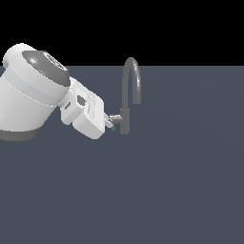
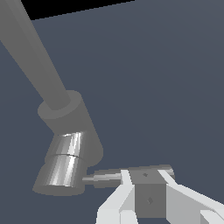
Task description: Turn on the faucet by rotating a designated handle.
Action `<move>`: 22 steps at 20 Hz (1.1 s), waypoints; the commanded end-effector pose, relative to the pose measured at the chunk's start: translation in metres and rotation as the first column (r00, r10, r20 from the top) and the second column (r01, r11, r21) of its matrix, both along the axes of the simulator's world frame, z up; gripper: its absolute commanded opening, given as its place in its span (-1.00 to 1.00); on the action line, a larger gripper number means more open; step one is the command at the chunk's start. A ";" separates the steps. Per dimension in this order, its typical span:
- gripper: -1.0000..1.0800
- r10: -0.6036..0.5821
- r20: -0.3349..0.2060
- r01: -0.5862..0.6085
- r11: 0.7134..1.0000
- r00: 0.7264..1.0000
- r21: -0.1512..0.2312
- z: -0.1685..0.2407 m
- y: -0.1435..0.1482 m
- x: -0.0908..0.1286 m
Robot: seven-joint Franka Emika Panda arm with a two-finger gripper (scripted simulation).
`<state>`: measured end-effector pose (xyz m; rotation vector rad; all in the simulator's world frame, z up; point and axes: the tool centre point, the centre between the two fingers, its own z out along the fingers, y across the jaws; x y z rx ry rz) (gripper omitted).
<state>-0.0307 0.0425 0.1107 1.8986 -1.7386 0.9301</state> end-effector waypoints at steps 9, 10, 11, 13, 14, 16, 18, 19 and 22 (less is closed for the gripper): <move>-1.00 -0.022 -0.017 0.022 1.000 1.000 -0.007 -0.052 -0.009 0.004; -1.00 -0.024 -0.019 0.024 1.000 1.000 -0.007 -0.058 -0.010 0.005; -1.00 -0.024 -0.019 0.024 1.000 1.000 -0.007 -0.058 -0.010 0.005; -1.00 -0.003 0.021 0.003 1.000 1.000 0.006 -0.033 0.004 0.015; -1.00 -0.004 0.018 0.004 1.000 1.000 0.005 -0.037 0.004 0.017; -1.00 -0.007 0.013 0.007 1.000 1.000 0.004 -0.044 0.003 0.021; -1.00 -0.009 0.008 0.009 1.000 1.000 0.002 -0.050 0.002 0.025; -1.00 -0.011 0.006 0.011 1.000 1.000 0.001 -0.053 0.002 0.027; -1.00 -0.015 -0.002 0.015 1.000 1.000 -0.001 -0.063 0.000 0.033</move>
